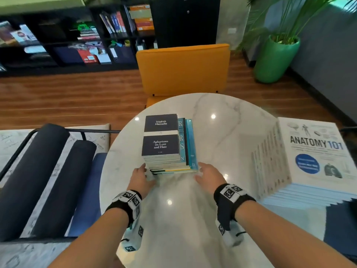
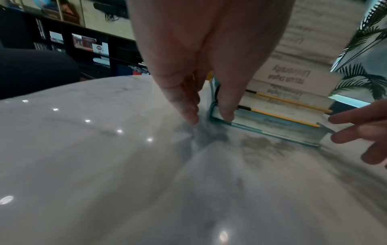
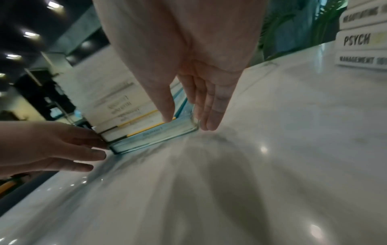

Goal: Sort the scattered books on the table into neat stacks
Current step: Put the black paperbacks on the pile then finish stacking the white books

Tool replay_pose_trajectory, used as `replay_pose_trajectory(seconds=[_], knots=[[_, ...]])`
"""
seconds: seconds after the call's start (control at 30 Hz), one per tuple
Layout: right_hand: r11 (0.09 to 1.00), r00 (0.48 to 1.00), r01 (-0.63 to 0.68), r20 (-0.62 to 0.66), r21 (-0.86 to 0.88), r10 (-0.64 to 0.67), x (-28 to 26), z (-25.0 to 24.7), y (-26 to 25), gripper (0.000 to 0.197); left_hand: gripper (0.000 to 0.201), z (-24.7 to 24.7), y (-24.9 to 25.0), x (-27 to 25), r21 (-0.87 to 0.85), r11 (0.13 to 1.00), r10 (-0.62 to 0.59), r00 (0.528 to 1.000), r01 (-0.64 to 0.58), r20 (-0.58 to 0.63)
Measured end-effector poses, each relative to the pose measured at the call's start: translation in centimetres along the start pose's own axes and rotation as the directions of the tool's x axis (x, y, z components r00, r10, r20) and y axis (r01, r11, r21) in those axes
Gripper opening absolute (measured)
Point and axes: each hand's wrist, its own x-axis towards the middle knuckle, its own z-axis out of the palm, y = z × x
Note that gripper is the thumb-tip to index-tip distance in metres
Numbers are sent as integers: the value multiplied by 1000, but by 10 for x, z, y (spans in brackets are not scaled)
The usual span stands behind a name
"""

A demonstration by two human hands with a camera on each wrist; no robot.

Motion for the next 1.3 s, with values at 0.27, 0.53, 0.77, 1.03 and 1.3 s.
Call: replay_pose_trajectory(seconds=[0.27, 0.53, 0.77, 1.03, 1.3], knots=[[994, 983, -80, -158, 70, 90, 37, 22, -4, 31, 30, 2, -4, 35, -107, 983, 149, 988, -151, -26], [987, 973, -78, -207, 139, 106, 45, 26, -4, 34, 32, -11, -3, 41, -185, 968, 172, 985, -167, 9], [986, 967, -64, -233, 156, 100, 72, 19, -15, 33, 33, -22, 11, 71, -215, 966, 152, 988, -144, 22], [995, 966, -68, -245, 72, 83, 93, 11, -21, 32, 33, -27, 19, 89, -155, 973, 175, 985, -172, 1], [995, 967, -62, -241, 74, 79, 56, 3, -10, 37, 43, -14, 19, 63, -219, 975, -42, 999, 34, -33]])
